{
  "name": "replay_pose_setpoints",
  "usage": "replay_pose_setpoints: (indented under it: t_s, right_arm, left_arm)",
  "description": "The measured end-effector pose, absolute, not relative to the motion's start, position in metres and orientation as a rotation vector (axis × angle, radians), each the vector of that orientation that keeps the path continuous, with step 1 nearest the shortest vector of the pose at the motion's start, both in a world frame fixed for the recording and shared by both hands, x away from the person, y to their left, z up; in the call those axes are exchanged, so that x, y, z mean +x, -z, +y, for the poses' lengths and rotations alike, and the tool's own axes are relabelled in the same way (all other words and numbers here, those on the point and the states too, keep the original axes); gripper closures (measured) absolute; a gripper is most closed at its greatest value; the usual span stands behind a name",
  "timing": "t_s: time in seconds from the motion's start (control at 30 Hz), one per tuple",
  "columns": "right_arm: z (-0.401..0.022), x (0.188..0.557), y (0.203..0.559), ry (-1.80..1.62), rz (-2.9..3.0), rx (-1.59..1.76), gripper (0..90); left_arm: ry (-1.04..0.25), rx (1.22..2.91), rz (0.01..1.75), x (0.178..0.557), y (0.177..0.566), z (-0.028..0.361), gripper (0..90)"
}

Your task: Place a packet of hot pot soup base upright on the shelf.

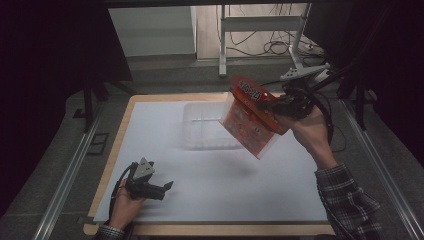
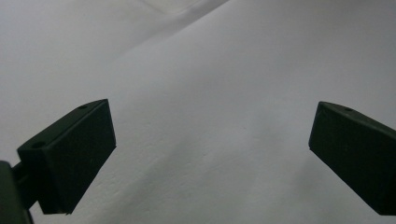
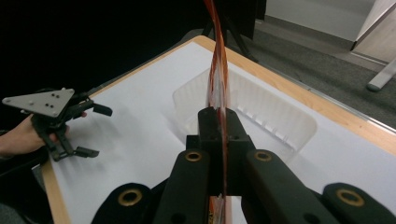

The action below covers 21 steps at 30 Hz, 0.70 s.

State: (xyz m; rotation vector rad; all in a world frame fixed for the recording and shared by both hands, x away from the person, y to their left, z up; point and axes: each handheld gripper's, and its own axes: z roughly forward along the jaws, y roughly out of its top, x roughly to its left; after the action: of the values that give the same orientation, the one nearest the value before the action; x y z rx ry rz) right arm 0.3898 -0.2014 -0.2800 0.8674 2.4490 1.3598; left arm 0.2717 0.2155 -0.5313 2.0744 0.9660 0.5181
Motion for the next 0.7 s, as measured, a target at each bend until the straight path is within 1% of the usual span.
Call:
replay_pose_setpoints:
  t_s: [0.7]
  right_arm:
    - [-0.176,0.446,0.284,-1.335,2.447,0.900,89.0]
  left_arm:
    - [-0.515,2.072,0.969,0.272,0.532,0.216,0.2]
